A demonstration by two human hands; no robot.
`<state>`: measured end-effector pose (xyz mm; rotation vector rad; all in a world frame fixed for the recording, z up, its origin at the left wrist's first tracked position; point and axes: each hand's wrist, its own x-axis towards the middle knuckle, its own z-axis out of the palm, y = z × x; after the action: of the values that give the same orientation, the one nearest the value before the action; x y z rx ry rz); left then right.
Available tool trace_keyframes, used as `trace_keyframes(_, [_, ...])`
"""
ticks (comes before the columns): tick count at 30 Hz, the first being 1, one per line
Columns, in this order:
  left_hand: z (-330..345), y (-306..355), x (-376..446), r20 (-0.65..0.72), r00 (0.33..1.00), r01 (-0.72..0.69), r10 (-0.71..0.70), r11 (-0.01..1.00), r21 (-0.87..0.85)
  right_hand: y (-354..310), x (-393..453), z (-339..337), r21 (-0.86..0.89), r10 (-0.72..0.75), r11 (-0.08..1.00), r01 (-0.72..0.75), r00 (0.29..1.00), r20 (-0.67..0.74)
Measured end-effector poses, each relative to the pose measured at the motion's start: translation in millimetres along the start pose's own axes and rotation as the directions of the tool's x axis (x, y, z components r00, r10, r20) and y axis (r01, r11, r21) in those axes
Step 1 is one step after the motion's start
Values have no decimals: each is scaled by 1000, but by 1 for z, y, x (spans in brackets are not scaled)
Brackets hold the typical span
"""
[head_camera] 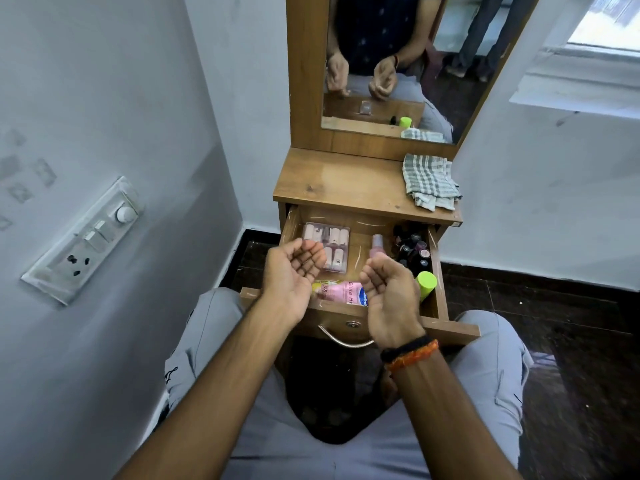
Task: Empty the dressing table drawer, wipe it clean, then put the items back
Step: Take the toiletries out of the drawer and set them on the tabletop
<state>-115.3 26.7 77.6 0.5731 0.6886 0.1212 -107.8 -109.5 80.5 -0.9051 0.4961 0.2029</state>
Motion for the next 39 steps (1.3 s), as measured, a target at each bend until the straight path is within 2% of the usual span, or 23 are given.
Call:
trace_keyframes(3, [9, 2, 30, -65, 998, -10, 15, 997, 81, -4, 29, 16, -71, 14, 997, -13, 1000, 17])
trace_keyframes(5, [15, 2, 47, -109, 993, -11, 34, 978, 208, -4, 49, 29, -162, 21, 987, -20, 1000, 9])
trace_keyframes(9, [21, -2, 69, -75, 995, -26, 69, 885, 465, 6, 90, 44, -429, -18, 903, -11, 998, -63])
trace_keyframes(10, [21, -3, 73, -47, 996, -38, 74, 851, 524, 10, 100, 45, -557, -63, 831, 5, 994, -85])
trace_keyframes(12, [22, -7, 82, -1, 996, -67, 90, 747, 661, 15, 113, 44, -803, -185, 593, 53, 980, -73])
trace_keyframes(13, [22, -8, 85, 20, 993, -94, 116, 673, 734, 17, 116, 44, -872, -226, 484, 70, 973, -47])
trace_keyframes(14, [21, -10, 87, 45, 987, -128, 153, 596, 793, 20, 119, 42, -909, -252, 407, 90, 968, -17])
trace_keyframes(16, [20, -11, 90, 97, 968, -197, 230, 465, 863, 24, 122, 38, -931, -281, 345, 121, 959, 21])
trace_keyframes(18, [19, -13, 92, 140, 954, -238, 265, 387, 891, 28, 124, 33, -933, -302, 331, 143, 953, 38])
trace_keyframes(20, [17, -16, 95, 155, 952, -245, 266, 353, 903, 32, 127, 30, -934, -305, 326, 148, 951, 44])
trace_keyframes(26, [2, -24, 101, 45, 968, -160, 248, 467, 870, 47, 125, 27, -938, -295, 305, 166, 953, 73])
trace_keyframes(35, [-4, -27, 90, 45, 967, -167, 249, 497, 851, 54, 120, 19, -896, -243, 432, 101, 970, -8])
trace_keyframes(39, [-4, -25, 87, 52, 967, -170, 249, 481, 860, 53, 118, 18, -879, -234, 470, 77, 971, -40])
